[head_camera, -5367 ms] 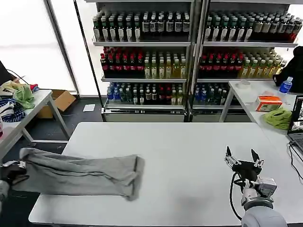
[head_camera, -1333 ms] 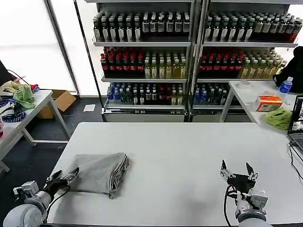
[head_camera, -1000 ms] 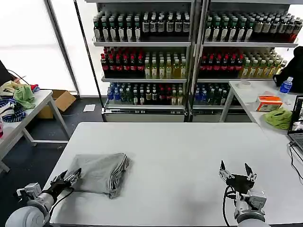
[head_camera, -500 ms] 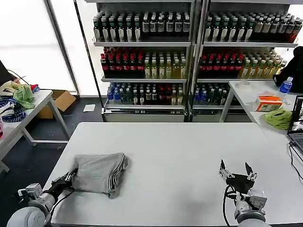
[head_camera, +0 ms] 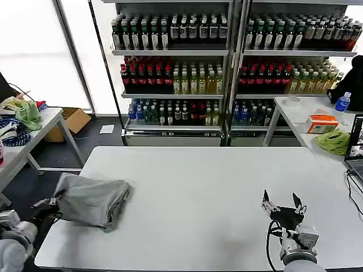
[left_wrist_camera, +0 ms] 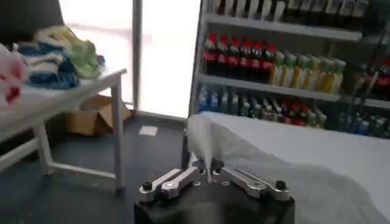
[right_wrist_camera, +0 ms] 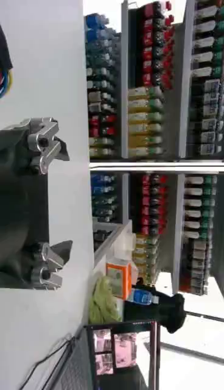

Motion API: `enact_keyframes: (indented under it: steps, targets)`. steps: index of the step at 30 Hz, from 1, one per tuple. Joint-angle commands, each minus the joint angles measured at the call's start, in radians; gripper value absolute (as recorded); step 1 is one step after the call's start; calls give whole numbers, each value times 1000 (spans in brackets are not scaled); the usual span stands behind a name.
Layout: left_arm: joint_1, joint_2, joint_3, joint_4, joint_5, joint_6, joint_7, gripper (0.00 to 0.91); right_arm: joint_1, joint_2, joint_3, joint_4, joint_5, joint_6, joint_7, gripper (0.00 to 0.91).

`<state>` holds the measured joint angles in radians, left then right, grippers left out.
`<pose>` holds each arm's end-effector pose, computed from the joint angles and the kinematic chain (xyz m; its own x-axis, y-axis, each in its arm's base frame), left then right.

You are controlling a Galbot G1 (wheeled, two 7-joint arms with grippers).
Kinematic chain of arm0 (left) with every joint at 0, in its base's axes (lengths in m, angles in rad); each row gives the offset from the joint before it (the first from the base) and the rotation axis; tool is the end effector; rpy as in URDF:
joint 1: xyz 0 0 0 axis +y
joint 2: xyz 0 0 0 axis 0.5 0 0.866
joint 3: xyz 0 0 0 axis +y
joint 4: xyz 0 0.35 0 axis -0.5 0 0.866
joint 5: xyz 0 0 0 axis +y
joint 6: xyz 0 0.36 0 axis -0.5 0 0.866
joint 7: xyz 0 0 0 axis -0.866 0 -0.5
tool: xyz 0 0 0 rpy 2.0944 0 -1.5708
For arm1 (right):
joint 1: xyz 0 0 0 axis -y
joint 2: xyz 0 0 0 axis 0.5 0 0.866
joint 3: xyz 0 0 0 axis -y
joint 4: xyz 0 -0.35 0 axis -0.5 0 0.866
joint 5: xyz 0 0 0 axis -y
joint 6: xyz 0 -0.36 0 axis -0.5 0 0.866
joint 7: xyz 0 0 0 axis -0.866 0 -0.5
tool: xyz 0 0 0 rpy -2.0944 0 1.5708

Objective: Fold and organize the clothes.

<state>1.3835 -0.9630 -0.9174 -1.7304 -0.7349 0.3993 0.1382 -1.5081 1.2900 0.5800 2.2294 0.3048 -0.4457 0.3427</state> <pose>0.2562 0.2792 -0.2617 -0.9349 -0.0464 0.3518 -0.0904 0.9898 -0.1097 0.2012 -0.0514 -0.2340 -0.9466 0.2061 0.2479 0.1962 0.9785 -0.0641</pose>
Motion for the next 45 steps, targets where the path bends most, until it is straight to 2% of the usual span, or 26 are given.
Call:
enact_keyframes:
  steps: [1,7,11,15,17,18,20,24,25,29,33,35,39,40,41,42,45]
  targets:
    - [10,94,-172,-39,-27,-2,1,0,4,-1,-2,-3,1,0,1,907]
    - [30,44,-108,-97,18,-9,-2,0,-1,-7,5,1,6,-1,1,907]
    - [80,1,-40,-252,31,2,-36,0,-5,-9,18,-7,7,0,4,907]
    - [111,-30,167,-504,78,34,-93,0,-2,-2,20,-19,-1,-4,4,907]
    - [70,-51,379,-573,147,65,-136,0,-5,3,18,-17,-2,-18,2,907]
    - [49,-58,423,-582,174,77,-152,0,-5,5,18,-17,-2,-22,2,907]
    - [-8,-93,639,-560,272,86,-163,0,-7,19,16,-23,-5,-35,1,907]
    - [-102,-152,848,-438,382,72,-162,0,-29,51,4,-29,-49,-36,-7,907]
    - [-136,-188,898,-366,390,74,-168,0,-38,58,4,-26,-54,-36,-11,907]
    - [-315,-269,989,-239,338,94,-194,0,-46,61,19,-41,-58,-38,-27,907]
    - [-387,-318,1030,-159,329,93,-201,0,-64,71,21,-37,-67,-37,-29,907]
    - [-404,-336,1030,-132,330,88,-200,0,-71,67,23,-34,-65,-37,-34,907]
    - [-403,-325,1009,-117,322,79,-198,0,-66,62,20,-32,-65,-40,-36,907]
    - [-402,-322,1006,-119,316,79,-198,81,-64,62,19,-33,-65,-40,-36,907]
    - [-402,-320,1001,-120,308,78,-198,252,-61,61,16,-35,-65,-41,-35,907]
    - [-402,-320,994,-121,299,70,-199,907,-57,61,11,-38,-65,-41,-32,907]
    - [-408,-330,988,-104,245,-1,-205,907,-47,61,0,-44,-63,-50,-28,907]
